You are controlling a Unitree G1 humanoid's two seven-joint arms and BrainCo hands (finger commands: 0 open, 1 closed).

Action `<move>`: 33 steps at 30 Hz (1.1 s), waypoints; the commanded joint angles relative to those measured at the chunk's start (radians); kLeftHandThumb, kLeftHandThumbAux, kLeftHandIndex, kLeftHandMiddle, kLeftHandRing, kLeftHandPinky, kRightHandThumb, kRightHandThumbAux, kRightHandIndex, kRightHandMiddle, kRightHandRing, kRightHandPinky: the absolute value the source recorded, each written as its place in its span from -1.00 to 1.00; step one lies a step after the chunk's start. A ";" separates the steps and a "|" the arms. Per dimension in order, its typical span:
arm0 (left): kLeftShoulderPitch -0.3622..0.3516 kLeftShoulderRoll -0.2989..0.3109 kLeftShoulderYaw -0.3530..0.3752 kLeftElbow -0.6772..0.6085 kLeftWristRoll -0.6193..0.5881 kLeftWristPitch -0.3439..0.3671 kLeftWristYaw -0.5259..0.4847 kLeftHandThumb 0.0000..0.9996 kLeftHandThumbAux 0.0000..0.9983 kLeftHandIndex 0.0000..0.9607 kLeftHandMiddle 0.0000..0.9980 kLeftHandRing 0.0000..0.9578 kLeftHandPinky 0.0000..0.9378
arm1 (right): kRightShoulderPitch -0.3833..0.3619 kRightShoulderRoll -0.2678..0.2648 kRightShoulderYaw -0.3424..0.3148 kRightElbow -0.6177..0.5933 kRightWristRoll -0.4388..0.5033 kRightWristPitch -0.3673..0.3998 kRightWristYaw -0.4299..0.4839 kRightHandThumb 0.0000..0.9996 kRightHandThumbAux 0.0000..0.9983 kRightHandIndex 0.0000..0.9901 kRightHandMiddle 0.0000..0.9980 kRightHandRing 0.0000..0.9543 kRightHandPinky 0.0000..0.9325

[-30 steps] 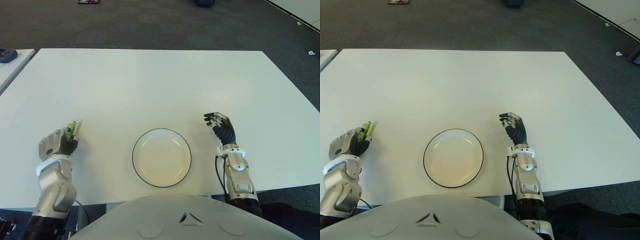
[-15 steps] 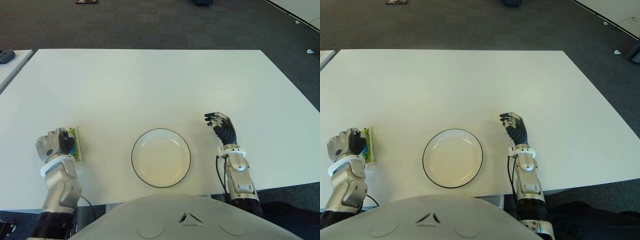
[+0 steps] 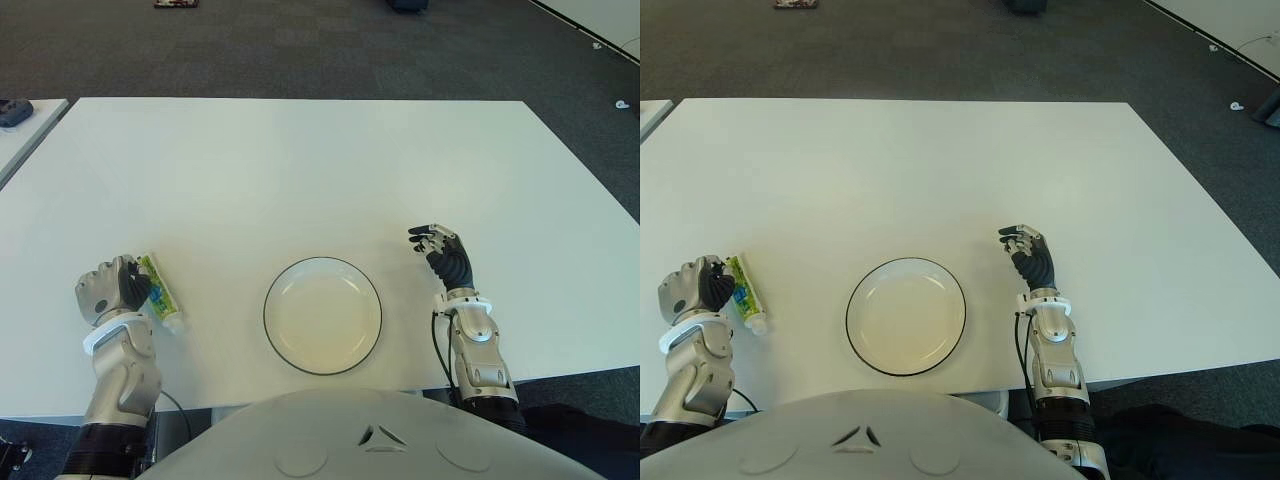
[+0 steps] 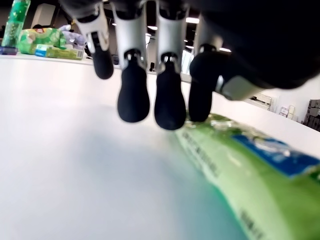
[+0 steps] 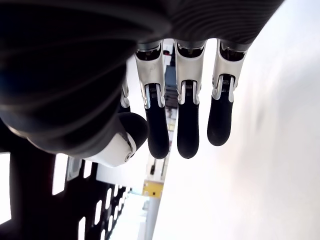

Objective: Put the toothpaste on the table into the plate.

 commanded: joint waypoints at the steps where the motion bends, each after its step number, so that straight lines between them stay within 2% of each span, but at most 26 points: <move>1: 0.001 -0.013 0.002 0.030 -0.030 -0.025 0.013 0.58 -0.12 -0.08 0.44 0.52 0.47 | 0.000 0.003 -0.005 0.002 0.015 0.007 0.005 0.38 0.46 -0.16 -0.21 -0.21 -0.15; 20: 0.006 -0.001 0.021 0.043 -0.061 -0.098 0.042 0.52 -0.11 -0.04 0.43 0.48 0.44 | -0.006 0.006 -0.002 -0.003 0.006 0.025 -0.001 0.38 0.46 -0.15 -0.23 -0.24 -0.19; 27: 0.010 0.082 0.048 0.060 -0.071 -0.239 0.074 0.52 -0.11 -0.09 0.30 0.33 0.23 | -0.010 0.006 0.000 0.004 0.001 0.023 -0.004 0.38 0.47 -0.15 -0.23 -0.23 -0.18; 30: 0.006 0.142 0.068 0.077 -0.069 -0.312 0.086 0.51 -0.11 -0.17 0.16 0.17 0.10 | -0.012 0.006 0.001 0.004 -0.001 0.024 -0.003 0.38 0.47 -0.15 -0.23 -0.23 -0.17; 33: 0.010 0.208 0.080 0.080 -0.052 -0.391 0.102 0.51 -0.10 -0.35 -0.12 -0.08 -0.07 | -0.013 0.006 0.004 0.004 -0.001 0.025 -0.002 0.37 0.47 -0.16 -0.23 -0.23 -0.18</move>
